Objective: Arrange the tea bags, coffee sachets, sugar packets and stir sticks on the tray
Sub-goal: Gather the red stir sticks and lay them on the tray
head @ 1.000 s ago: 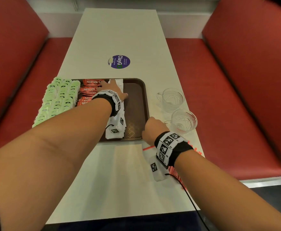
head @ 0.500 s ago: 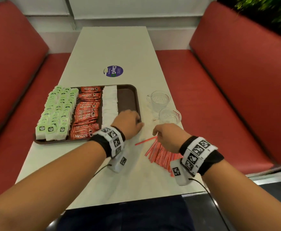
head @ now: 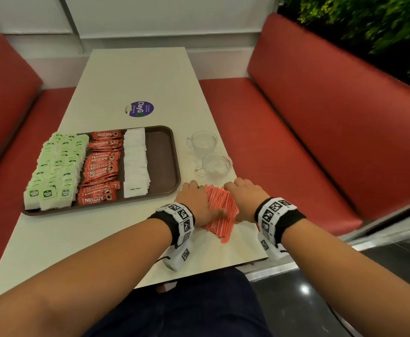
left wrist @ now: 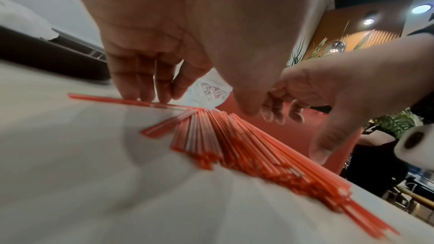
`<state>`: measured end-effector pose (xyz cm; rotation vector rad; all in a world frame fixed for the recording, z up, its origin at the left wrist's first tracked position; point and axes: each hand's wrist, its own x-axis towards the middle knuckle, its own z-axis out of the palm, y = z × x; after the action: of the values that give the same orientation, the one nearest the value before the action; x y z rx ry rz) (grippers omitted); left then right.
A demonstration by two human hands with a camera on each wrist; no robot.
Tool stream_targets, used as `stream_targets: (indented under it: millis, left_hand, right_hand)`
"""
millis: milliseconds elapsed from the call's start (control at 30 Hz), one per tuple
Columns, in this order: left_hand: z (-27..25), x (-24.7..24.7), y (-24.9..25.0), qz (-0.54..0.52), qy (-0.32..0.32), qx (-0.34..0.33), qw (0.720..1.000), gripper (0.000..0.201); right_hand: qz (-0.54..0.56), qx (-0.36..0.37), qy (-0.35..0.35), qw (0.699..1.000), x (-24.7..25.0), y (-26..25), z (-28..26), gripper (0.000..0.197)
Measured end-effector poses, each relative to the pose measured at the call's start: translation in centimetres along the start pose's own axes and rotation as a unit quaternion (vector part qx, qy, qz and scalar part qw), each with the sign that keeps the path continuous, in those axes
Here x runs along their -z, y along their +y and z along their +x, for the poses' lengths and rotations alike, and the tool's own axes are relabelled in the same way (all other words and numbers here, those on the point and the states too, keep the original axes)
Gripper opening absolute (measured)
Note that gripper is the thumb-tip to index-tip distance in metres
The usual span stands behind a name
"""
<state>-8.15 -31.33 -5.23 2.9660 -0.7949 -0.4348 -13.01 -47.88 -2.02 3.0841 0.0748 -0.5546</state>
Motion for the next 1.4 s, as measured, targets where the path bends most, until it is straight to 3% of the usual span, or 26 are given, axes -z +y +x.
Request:
stream_targets:
  millis: [67,133,267,400,533,767,1167,1400]
  left_hand:
    - [-0.2,-0.6,0.7,-0.018,0.002,-0.011,1.0,0.118]
    - [-0.6,-1.3,1.3,-0.017,-0.001,-0.028,0.999,0.116]
    - [-1.5,-1.8,1.1,-0.045,0.025,-0.049,0.997,0.078]
    - [-1.9,-1.3,-1.3,-0.048,-0.007,-0.091,0.995,0.05]
    - [-2.7,-0.1,-4.4,-0.006,-0.029,-0.122,0.992,0.042]
    - [-4.4,1.2,-8.9,0.064,-0.041,-0.075,0.994,0.031]
    - [-4.2,1.5,-9.5,0.049,-0.071,-0.061,0.994,0.031]
    - [-4.1,1.6,-10.1,0.041,-0.065,-0.052,0.996,0.03]
  right_hand:
    - [0.011,0.003,0.018,1.0,-0.1,-0.5,0.4,0.089]
    - [0.017,0.01,0.019,1.0,-0.4,-1.3,0.9,0.083]
    - [0.042,0.034,0.007,0.998,-1.3,-2.9,1.6,0.052]
    - [0.049,0.019,0.009,0.999,-1.9,-4.7,2.4,0.029]
    - [0.036,0.024,0.002,0.999,-2.4,-7.5,3.2,0.03]
    - [-0.002,0.067,0.023,0.997,-1.5,-11.5,4.5,0.021]
    - [-0.037,0.107,0.005,0.994,-1.0,-12.6,4.9,0.017]
    - [-0.035,0.105,-0.013,0.994,0.2,-12.9,4.9,0.03]
